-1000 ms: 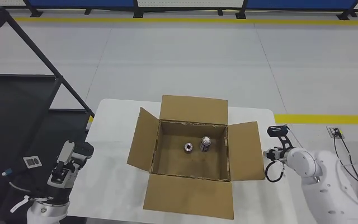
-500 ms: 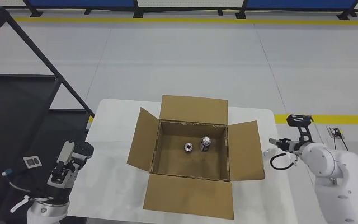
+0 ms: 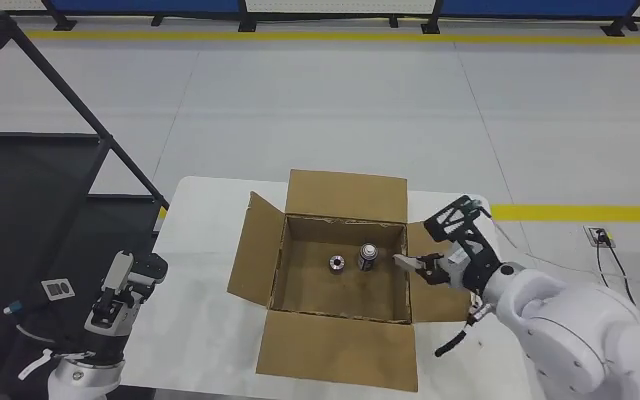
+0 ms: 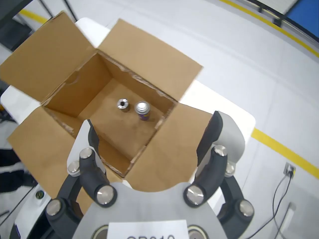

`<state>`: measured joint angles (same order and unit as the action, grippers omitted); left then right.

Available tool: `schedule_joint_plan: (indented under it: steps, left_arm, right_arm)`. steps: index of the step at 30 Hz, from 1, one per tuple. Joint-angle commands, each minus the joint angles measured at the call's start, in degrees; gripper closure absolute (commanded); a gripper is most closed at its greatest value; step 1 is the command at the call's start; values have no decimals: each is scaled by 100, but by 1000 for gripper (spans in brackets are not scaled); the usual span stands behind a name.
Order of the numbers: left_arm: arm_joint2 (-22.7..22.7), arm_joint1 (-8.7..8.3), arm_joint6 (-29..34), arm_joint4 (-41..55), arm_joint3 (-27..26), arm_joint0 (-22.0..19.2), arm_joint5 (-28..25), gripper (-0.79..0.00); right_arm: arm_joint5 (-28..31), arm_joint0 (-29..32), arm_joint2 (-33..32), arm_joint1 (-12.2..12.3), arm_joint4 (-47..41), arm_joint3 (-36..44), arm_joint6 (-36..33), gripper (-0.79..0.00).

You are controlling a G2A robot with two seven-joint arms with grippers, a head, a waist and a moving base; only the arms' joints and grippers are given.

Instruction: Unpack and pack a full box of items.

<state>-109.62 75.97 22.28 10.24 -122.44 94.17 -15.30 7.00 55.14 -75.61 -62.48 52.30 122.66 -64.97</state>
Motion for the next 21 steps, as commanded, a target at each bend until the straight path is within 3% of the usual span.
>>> schedule_joint_plan:
  steps: [1, 6, 11, 16, 21]
  left_arm:
    - [0, 0, 0, 0, 0, 0, 0, -785]
    - [0, 0, 0, 0, 0, 0, 0, -785]
    - [0, 0, 0, 0, 0, 0, 0, -785]
    - [0, 0, 0, 0, 0, 0, 0, -785]
    - [0, 0, 0, 0, 0, 0, 0, -785]
  right_arm:
    - [79, -597, 763, -78, -82, -568, -180, -785]
    - [-100, -1773, 2084, -369, -363, -2156, -518, -785]
    - [-491, -2374, 2821, -640, -425, -3367, -295, -785]
    - [-1010, -2732, 3241, -851, -276, -4269, -265, -785]
    - [-1108, -2856, 3286, -951, -365, -4799, -115, -785]
